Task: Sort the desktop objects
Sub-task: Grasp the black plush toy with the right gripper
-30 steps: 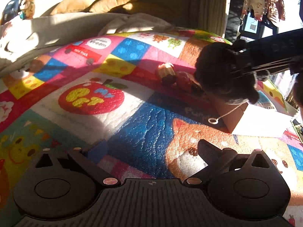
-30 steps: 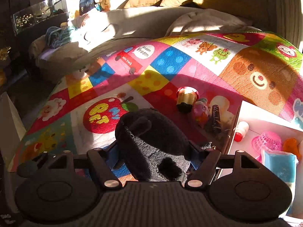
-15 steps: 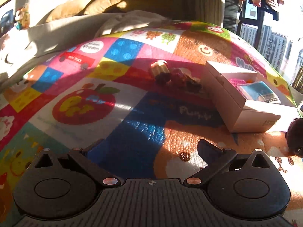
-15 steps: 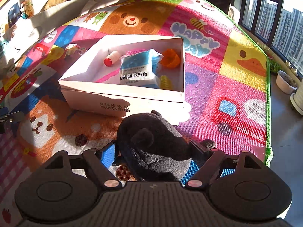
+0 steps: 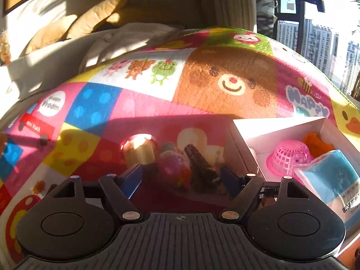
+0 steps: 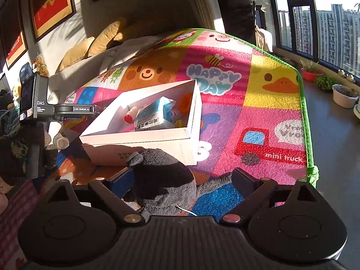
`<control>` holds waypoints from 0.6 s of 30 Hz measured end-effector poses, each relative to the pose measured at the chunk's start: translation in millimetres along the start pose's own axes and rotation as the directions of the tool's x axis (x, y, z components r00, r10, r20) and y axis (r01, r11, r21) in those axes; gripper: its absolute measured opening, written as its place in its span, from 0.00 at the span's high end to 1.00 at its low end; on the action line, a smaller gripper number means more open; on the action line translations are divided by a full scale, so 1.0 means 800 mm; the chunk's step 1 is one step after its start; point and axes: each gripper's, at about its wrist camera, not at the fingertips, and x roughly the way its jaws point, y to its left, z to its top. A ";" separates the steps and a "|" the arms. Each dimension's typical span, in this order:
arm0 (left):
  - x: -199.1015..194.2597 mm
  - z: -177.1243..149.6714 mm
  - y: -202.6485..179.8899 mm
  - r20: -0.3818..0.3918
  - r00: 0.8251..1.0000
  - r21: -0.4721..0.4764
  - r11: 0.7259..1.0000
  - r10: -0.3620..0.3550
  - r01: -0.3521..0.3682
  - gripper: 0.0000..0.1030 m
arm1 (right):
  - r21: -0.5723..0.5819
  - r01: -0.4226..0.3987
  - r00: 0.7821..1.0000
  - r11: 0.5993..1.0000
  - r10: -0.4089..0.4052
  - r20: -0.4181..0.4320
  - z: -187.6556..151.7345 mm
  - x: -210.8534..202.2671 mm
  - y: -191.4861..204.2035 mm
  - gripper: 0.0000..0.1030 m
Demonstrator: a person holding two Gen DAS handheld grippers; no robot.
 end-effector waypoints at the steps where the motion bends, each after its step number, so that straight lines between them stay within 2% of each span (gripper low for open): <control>1: 0.009 0.002 -0.001 -0.008 1.000 -0.014 1.000 0.003 -0.003 0.25 | 0.003 0.002 1.000 1.000 -0.002 0.000 -0.001 0.000 -0.001 0.08; 3: 0.024 0.006 0.003 -0.030 0.999 -0.065 0.998 -0.024 0.022 0.29 | -0.008 0.016 1.000 1.000 -0.016 0.001 0.000 0.001 -0.001 0.08; 4: 0.027 0.008 0.006 -0.037 0.999 -0.095 0.995 -0.037 0.033 0.36 | -0.014 0.023 1.000 1.000 -0.023 0.003 -0.001 0.001 -0.002 0.08; 5: 0.028 0.009 0.007 -0.039 0.999 -0.098 0.995 -0.014 0.010 0.58 | -0.019 0.029 1.000 0.999 -0.029 0.008 -0.001 0.000 -0.002 0.08; 6: 0.027 0.011 0.006 -0.039 0.999 -0.068 0.997 0.018 -0.021 0.67 | -0.021 0.035 0.999 0.999 -0.035 0.013 -0.001 -0.001 -0.002 0.08; 9: 0.013 0.010 0.012 -0.020 1.000 -0.018 1.000 0.014 -0.014 0.67 | -0.001 0.043 0.999 0.999 -0.043 0.018 -0.001 -0.002 -0.007 0.06; 12: -0.021 0.002 0.021 0.004 1.000 0.000 1.000 0.014 -0.014 0.68 | 0.026 0.045 0.999 0.999 -0.046 0.011 -0.001 0.001 -0.010 0.06; 15: -0.075 -0.013 0.030 0.016 0.999 -0.030 0.998 -0.050 0.050 0.69 | 0.029 0.040 0.999 0.999 -0.040 0.019 0.000 -0.003 -0.005 0.06; 18: -0.139 -0.034 0.026 0.037 0.991 -0.020 0.991 -0.130 0.131 0.70 | 0.015 0.035 0.999 0.999 -0.035 0.023 0.000 -0.006 0.003 0.05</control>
